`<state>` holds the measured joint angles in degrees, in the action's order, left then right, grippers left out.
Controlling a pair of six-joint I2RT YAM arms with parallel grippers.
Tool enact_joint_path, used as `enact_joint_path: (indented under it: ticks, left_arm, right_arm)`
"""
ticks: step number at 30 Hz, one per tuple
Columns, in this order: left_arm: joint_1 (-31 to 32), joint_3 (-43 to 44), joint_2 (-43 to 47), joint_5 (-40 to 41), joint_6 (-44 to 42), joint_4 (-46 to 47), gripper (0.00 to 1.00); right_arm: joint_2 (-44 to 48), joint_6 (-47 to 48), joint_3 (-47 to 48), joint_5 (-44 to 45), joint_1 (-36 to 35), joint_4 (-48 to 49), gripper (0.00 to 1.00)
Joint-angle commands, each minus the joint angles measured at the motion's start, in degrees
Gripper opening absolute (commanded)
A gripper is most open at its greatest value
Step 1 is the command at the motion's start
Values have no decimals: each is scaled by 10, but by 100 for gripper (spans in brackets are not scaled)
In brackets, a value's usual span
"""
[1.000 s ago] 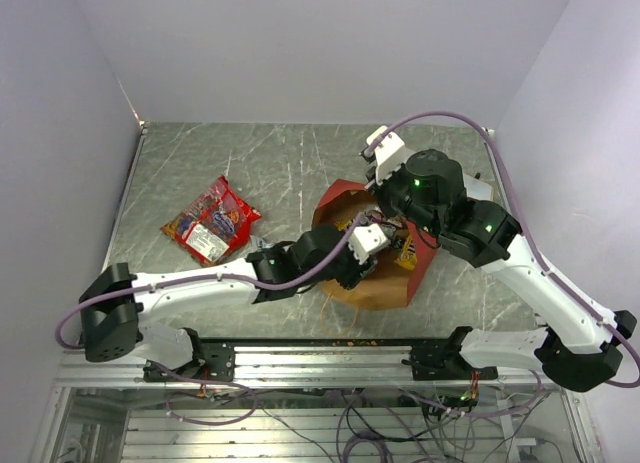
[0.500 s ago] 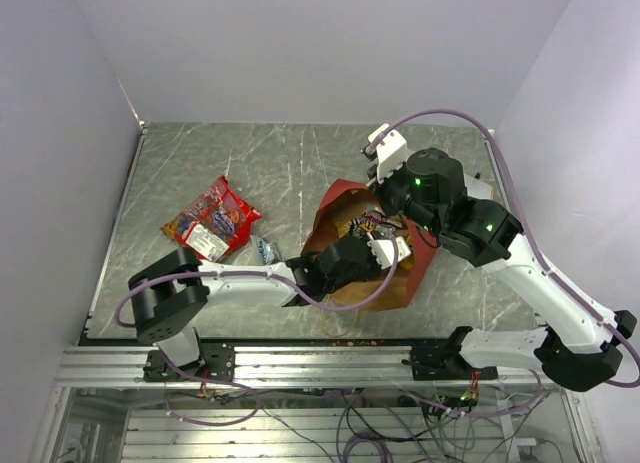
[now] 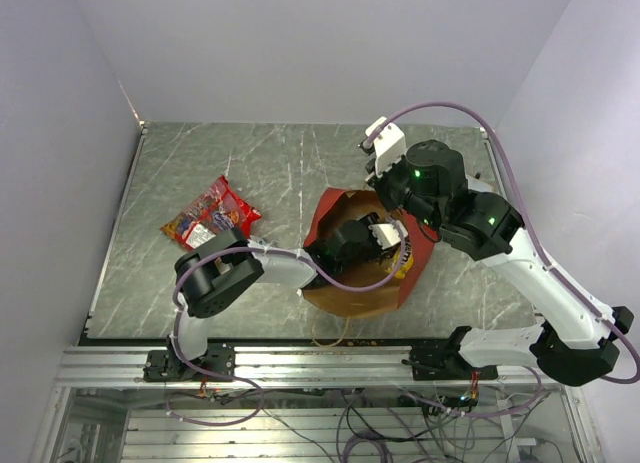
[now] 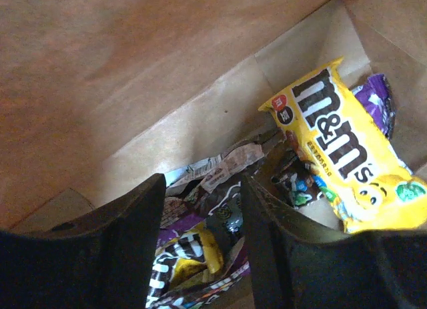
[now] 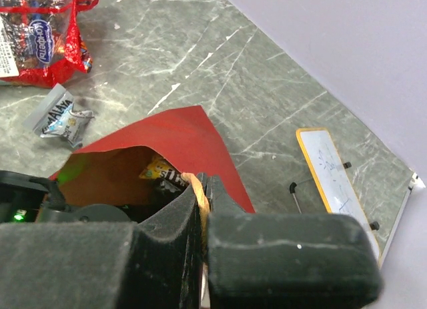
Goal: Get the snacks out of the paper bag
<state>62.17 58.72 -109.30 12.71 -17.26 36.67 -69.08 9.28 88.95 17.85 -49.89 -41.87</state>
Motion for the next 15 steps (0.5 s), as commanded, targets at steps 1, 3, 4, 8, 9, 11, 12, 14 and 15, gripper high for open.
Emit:
enact_joint_path:
  ticks: [1,3,4,8,9,11,12,14,15]
  left_arm:
    - [1,44,-34,-55,-10,48,61]
    - [1,59,-48,-62,-5,37,63]
    - [1,62,-53,-63,-2,37,64]
    - [1,72,-64,-70,-4,25,68]
    - [1,78,-68,-65,-5,19,69]
    - [1,91,-79,-49,-12,6,69]
    - [1,98,-87,-44,-15,-1,68]
    - [1,114,-99,-34,-21,-12,66]
    - [1,120,-104,-30,-20,-16,66]
  right_arm:
    - [-4,18,31,-2,-2,0,0]
    - [-5,24,32,-1,-3,-4,0]
    - [-4,27,32,0,-2,-6,0]
    - [1,36,28,4,-1,-5,0]
    - [3,36,27,5,-2,-5,0]
    - [7,39,27,5,-2,-3,0]
    - [8,40,27,5,-1,-2,0]
    - [9,41,28,7,-2,-2,0]
    - [8,42,29,8,-2,-2,0]
